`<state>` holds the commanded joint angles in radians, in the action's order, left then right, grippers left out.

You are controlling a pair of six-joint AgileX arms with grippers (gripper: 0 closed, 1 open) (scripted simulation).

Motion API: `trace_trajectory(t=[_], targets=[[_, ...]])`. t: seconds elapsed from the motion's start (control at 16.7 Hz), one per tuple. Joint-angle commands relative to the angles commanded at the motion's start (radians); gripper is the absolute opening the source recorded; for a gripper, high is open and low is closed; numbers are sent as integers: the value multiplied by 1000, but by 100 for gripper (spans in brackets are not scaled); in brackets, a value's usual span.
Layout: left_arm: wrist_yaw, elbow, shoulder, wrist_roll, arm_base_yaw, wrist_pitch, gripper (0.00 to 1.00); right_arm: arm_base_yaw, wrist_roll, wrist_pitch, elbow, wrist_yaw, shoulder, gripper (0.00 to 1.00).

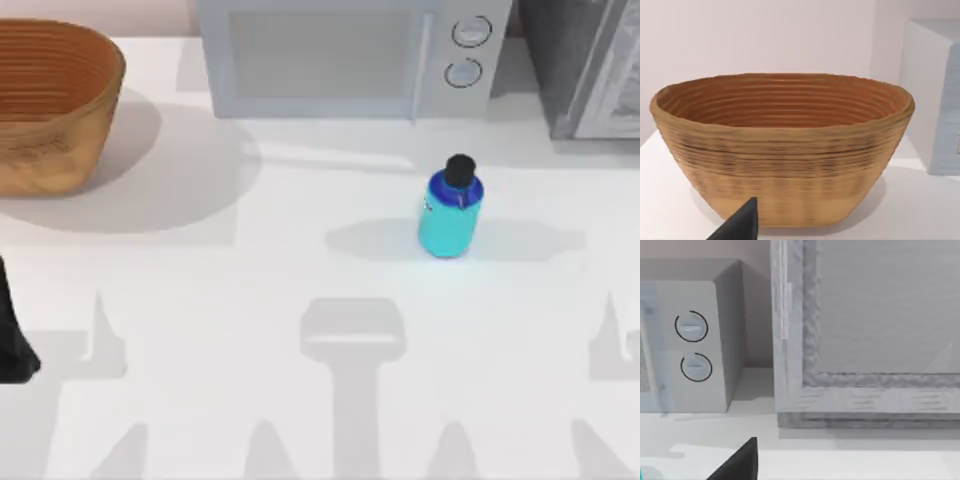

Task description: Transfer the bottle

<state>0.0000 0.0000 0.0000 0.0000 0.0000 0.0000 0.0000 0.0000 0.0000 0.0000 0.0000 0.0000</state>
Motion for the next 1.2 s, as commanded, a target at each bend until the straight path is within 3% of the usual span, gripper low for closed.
trace_trajectory(t=[0.48,1.2], targets=[[0,0,0,0,0,0,100,10,-6,158,35,-59,203,100],[0,0,0,0,0,0,100,62,-35,985,215,-365,1265,100]])
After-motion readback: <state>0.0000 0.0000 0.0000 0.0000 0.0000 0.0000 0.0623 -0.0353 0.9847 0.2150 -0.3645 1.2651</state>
